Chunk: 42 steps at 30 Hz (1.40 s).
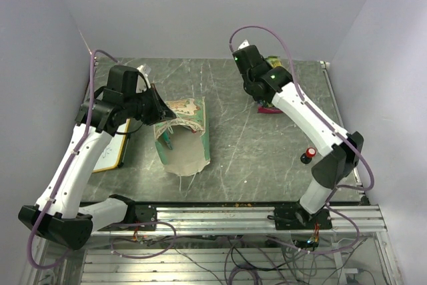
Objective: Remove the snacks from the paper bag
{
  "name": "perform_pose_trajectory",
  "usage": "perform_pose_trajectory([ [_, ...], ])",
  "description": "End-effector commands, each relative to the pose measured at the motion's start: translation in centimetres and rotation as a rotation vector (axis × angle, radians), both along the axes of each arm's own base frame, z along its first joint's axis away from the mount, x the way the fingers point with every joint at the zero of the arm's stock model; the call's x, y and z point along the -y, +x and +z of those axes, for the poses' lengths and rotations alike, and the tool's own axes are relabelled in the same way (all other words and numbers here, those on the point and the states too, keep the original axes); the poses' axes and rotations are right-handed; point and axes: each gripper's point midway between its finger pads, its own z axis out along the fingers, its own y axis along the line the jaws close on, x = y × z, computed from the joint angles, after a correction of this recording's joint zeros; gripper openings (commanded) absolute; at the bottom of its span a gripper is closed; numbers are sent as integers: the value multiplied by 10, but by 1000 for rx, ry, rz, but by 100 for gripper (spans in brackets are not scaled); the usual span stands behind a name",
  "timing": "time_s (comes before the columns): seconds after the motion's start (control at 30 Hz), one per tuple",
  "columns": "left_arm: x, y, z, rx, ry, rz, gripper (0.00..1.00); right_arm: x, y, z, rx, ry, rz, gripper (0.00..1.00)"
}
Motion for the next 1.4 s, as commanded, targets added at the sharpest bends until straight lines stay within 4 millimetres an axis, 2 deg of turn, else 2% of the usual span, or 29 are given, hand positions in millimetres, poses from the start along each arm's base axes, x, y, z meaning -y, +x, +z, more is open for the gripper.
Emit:
perform_pose_trajectory([
  [0.0, -3, 6, 12, 57, 18, -8, 7, 19, 50, 8, 30, -178, 25, 0],
  [0.13, -5, 10, 14, 65, 45, -18, 7, 30, 79, -7, 4, -256, 23, 0],
  [0.2, -7, 12, 14, 67, 64, -18, 7, 29, 90, -15, -3, -272, 31, 0],
  [0.27, -9, 15, 13, 70, 85, -17, 7, 40, 101, -25, -14, -280, 7, 0],
  [0.47, -9, 23, 13, 79, 113, -28, 7, 35, 120, -53, -53, -317, 9, 0],
  [0.63, -10, 26, 11, 83, 138, -39, 7, 31, 130, -90, -107, -322, 16, 0],
  [0.97, -9, 28, 13, 110, 174, -56, 7, 26, 134, -145, -198, -312, 28, 0],
  [1.37, -8, 30, 11, 112, 180, -55, 7, 25, 113, -194, -290, -234, 39, 0],
])
